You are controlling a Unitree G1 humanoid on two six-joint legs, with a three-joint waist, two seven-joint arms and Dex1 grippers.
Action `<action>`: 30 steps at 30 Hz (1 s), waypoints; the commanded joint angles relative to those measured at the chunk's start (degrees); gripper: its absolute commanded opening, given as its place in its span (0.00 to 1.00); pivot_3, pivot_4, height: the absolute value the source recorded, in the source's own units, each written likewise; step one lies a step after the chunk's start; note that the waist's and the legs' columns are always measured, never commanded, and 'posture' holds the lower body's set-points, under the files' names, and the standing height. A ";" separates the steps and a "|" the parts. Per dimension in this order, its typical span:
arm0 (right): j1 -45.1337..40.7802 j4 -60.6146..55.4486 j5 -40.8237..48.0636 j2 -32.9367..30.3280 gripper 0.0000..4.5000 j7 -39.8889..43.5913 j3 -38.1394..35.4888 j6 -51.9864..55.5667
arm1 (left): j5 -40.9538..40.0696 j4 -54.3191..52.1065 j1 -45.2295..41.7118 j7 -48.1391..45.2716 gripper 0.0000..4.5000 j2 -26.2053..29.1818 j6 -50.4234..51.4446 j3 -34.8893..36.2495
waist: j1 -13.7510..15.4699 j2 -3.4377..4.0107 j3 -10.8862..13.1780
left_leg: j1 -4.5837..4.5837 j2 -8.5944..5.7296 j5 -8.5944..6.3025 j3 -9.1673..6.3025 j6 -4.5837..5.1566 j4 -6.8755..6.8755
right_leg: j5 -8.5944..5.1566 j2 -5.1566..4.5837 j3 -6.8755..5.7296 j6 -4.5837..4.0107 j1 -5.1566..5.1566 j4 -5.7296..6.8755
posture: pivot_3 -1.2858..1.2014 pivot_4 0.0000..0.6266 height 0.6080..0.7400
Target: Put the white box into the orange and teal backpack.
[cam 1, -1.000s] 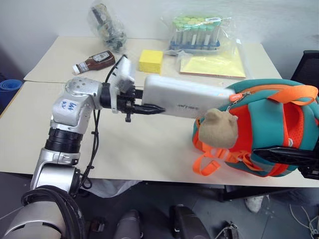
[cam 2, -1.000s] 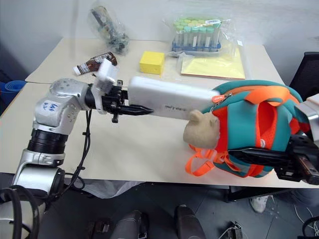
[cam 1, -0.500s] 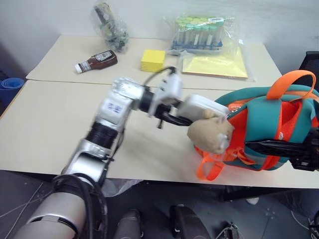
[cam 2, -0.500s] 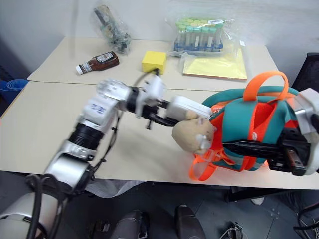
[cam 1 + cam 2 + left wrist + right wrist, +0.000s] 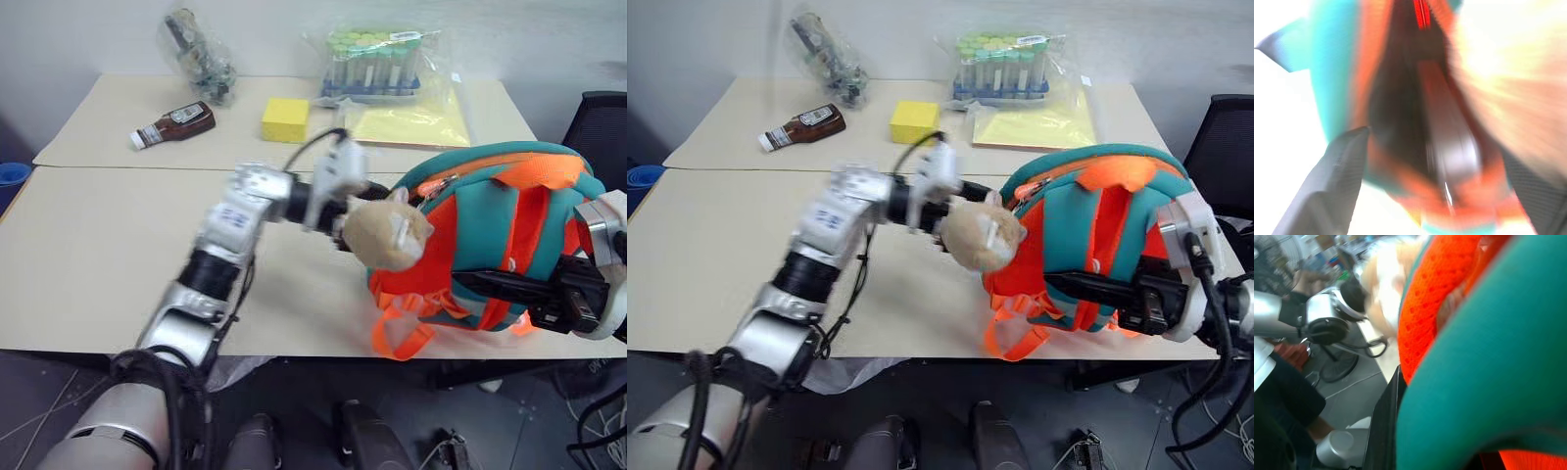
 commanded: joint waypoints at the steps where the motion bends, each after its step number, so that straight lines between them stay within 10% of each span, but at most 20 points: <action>1: 0.53 -1.97 1.55 0.50 0.00 -1.00 -2.53 -1.55 | -8.59 -5.20 0.25 -7.02 0.97 6.04 8.05 4.75 | 0.13 0.00 0.00 | -0.01 -0.02 0.02 -0.02 -0.04 0.01 | 0.00 -0.04 -0.06 -0.01 0.00 0.00 | 0.52 0.24 1.00; 9: 0.95 -1.68 1.41 0.18 0.00 -1.29 -2.16 -2.36 | -14.28 -8.76 -3.05 -2.35 0.97 5.23 15.03 7.43 | 1.65 0.00 0.00 | -0.04 -0.19 -0.06 -0.19 0.11 0.16 | 0.01 -0.18 -0.21 0.03 0.25 -0.21 | 0.52 0.24 1.00; 17: 0.40 -2.41 2.83 0.53 0.00 -2.81 -1.93 -2.66 | 0.44 -7.35 -2.14 6.61 0.97 -2.08 2.66 -5.82 | 1.07 0.00 0.00 | -0.01 -0.20 -0.05 -0.17 0.09 0.15 | 0.02 -0.10 -0.08 0.04 0.25 -0.20 | 0.52 0.24 1.00; 26: 5.57 -4.06 2.80 2.07 0.00 -3.92 -5.18 -3.44 | -0.55 -4.91 -2.35 8.98 0.45 -3.72 1.83 -2.35 | 1.18 0.00 0.00 | 0.01 -0.19 -0.15 -0.15 0.26 0.12 | 0.02 -0.09 -0.05 0.04 0.24 -0.18 | 0.52 0.24 1.00; 30: 8.30 -4.11 2.21 2.44 0.00 -3.35 -7.08 -3.89 | 0.30 -2.06 -3.46 7.79 0.40 -1.11 -1.22 -0.96 | 1.08 0.01 -0.01 | 0.02 -0.17 -0.14 -0.15 0.26 0.13 | 0.03 -0.07 -0.04 0.05 0.24 -0.18 | 0.52 0.24 1.00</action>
